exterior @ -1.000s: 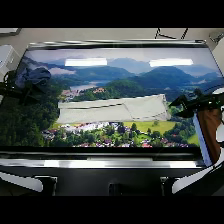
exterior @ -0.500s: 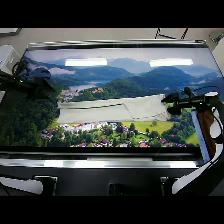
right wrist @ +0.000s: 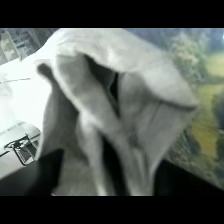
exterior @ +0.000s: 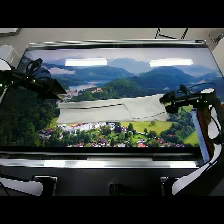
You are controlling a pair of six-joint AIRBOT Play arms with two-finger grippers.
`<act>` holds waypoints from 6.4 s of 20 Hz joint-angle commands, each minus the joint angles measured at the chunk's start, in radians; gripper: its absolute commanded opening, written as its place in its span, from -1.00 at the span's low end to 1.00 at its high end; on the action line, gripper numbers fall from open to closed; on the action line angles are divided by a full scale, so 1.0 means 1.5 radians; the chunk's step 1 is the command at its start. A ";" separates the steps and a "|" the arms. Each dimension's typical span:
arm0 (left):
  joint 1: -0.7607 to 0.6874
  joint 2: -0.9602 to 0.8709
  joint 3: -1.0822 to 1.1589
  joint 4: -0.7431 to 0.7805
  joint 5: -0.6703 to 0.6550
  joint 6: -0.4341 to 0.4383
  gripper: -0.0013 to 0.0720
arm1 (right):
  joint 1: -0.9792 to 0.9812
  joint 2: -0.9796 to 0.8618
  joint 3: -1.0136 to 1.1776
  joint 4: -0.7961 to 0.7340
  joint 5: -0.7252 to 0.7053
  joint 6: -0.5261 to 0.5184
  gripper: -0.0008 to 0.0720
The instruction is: Fold the clothes and pants, and hang the long-sleeved shirts on hangers.
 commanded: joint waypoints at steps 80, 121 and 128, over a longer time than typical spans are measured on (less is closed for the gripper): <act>-0.109 0.164 -0.112 0.241 0.433 -0.137 -0.92 | 0.542 0.150 0.002 0.007 -0.289 0.236 -0.84; -0.008 0.359 -0.112 0.238 0.432 -0.114 -0.91 | 0.274 0.272 -0.172 0.027 -0.127 0.008 -0.85; -0.008 0.357 -0.112 0.238 0.434 -0.112 -0.91 | 0.023 0.302 0.174 -0.105 0.027 0.227 -0.85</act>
